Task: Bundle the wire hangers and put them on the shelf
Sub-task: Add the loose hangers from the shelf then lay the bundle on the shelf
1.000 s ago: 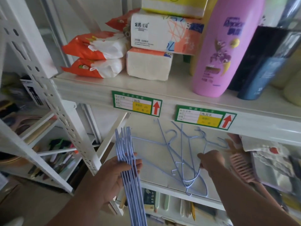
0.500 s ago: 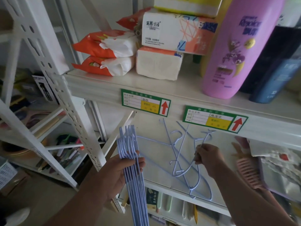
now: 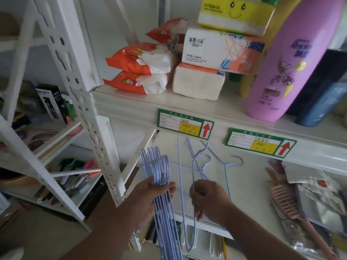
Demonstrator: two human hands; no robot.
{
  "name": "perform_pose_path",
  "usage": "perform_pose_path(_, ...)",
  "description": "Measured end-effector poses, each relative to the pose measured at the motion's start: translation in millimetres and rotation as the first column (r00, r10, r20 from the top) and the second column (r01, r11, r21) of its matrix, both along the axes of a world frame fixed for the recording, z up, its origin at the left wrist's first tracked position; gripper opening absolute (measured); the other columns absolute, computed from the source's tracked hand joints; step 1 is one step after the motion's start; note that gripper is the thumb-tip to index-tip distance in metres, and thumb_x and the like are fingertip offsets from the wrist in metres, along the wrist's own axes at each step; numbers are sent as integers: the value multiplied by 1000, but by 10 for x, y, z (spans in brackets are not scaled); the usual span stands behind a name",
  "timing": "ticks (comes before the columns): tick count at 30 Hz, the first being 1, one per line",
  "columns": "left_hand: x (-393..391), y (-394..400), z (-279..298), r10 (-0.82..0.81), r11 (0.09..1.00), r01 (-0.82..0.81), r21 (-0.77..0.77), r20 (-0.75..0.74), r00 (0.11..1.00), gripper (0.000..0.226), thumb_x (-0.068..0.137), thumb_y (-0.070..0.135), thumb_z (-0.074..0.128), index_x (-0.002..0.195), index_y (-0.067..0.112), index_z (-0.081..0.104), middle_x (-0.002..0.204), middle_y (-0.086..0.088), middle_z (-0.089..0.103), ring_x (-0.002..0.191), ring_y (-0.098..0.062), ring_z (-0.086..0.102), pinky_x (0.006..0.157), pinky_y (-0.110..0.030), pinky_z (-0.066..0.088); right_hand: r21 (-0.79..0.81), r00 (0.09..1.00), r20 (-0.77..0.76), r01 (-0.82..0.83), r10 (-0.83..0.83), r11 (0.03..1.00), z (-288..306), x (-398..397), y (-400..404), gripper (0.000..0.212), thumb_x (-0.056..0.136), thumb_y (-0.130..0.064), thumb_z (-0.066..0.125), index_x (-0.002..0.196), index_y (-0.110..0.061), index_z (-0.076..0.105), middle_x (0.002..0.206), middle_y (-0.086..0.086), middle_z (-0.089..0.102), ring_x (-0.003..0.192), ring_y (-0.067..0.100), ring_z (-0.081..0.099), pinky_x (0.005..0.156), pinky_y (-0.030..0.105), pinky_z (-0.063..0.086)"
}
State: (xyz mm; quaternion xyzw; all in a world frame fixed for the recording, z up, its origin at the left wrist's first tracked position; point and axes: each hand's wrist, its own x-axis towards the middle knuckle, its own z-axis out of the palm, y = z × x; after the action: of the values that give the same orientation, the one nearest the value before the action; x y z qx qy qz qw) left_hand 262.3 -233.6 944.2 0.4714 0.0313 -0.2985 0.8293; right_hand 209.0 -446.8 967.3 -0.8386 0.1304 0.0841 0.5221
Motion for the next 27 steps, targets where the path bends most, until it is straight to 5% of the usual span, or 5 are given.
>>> perform_pose_path(7,24,-34,-51,4,992,-11,127,56,998,31,88,-2,67,118,-5,70,106,-27,69,91,-35,69,79,-42,57,-18,991,-88,-108,106,994,-111,-245,437,14,92,-9,58,82,-9,69,50,7,67,38,19,65,41,27,52)
perform_pose_path(12,46,-42,-94,35,992,-39,123,34,999,25,88,-6,67,111,1,76,115,-31,72,101,-35,73,90,-47,56,-28,990,-73,-126,123,992,-166,-282,466,12,93,-16,62,90,-15,74,56,0,68,44,19,66,46,37,56)
perform_pose_path(19,52,-44,-85,62,995,-60,79,-27,998,27,94,-1,63,119,-2,71,114,-26,75,100,-33,75,81,-43,59,-38,973,-116,-207,201,978,-219,-240,370,16,86,-34,72,98,-24,75,93,6,80,66,5,68,77,36,62)
perform_pose_path(23,32,-24,-29,52,997,-49,67,-43,998,19,93,1,63,105,2,77,116,-31,72,105,-39,71,91,-50,55,79,960,-220,-158,172,984,-262,-237,437,26,82,-42,74,102,-25,78,81,6,75,65,14,62,65,34,53)
perform_pose_path(27,22,-1,-36,67,996,-64,66,-53,996,26,93,-2,60,117,-5,70,124,-36,66,115,-46,68,100,-55,51,105,951,-276,-113,138,988,-307,-221,481,28,77,-41,69,96,-22,78,88,21,78,66,24,61,62,38,47)
